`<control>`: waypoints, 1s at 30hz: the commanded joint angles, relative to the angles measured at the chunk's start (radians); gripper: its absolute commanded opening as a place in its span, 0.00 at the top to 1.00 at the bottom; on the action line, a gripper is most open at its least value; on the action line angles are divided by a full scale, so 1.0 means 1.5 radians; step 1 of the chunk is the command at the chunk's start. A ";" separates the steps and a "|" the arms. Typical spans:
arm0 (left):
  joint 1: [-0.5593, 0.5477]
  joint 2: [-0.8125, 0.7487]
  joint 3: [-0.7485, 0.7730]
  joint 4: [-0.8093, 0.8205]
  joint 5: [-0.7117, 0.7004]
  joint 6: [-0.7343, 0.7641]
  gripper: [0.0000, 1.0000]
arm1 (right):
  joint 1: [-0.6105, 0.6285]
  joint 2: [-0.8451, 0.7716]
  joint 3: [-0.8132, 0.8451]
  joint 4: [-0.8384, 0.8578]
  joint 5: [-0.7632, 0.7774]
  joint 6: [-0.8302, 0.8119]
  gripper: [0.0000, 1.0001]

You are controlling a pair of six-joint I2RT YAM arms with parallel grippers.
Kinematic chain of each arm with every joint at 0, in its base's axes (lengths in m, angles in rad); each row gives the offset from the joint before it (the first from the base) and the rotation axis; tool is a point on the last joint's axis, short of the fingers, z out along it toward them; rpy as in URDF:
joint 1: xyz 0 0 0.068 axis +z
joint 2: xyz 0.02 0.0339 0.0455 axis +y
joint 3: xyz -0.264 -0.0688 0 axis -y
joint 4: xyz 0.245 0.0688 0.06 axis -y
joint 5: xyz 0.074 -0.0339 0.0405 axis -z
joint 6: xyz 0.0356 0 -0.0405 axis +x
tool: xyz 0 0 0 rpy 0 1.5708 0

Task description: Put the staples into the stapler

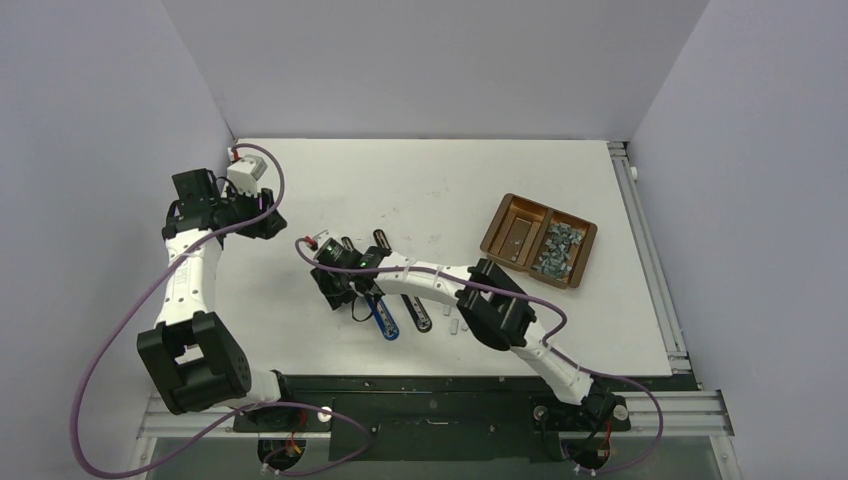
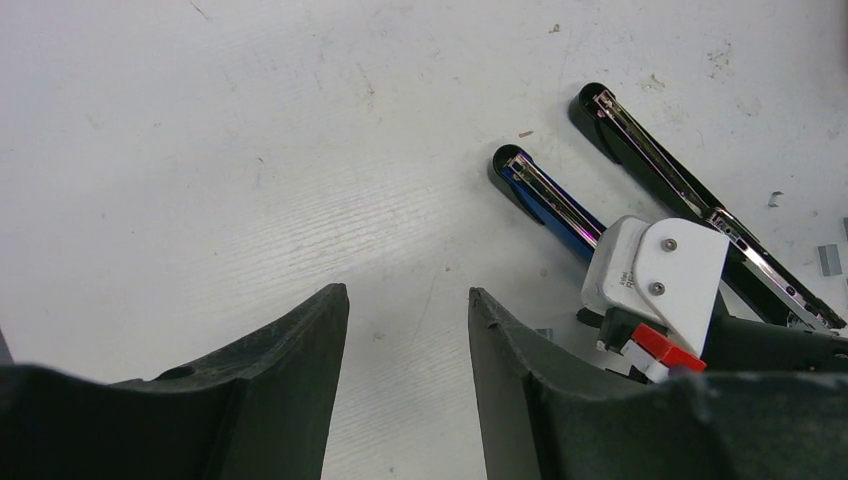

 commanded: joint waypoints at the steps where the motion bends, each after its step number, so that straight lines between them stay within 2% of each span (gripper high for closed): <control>1: 0.008 -0.018 0.033 0.016 0.014 0.008 0.55 | 0.009 -0.038 -0.030 0.017 -0.052 0.012 0.54; 14: 0.014 -0.018 0.037 0.016 0.015 0.014 0.55 | 0.006 0.015 0.029 0.009 -0.089 0.004 0.56; 24: 0.015 -0.018 0.042 0.018 0.012 0.014 0.55 | -0.001 0.060 0.100 -0.015 -0.036 0.018 0.56; 30: 0.015 -0.016 0.043 0.020 0.011 0.013 0.55 | -0.002 0.062 0.104 -0.023 0.005 0.016 0.56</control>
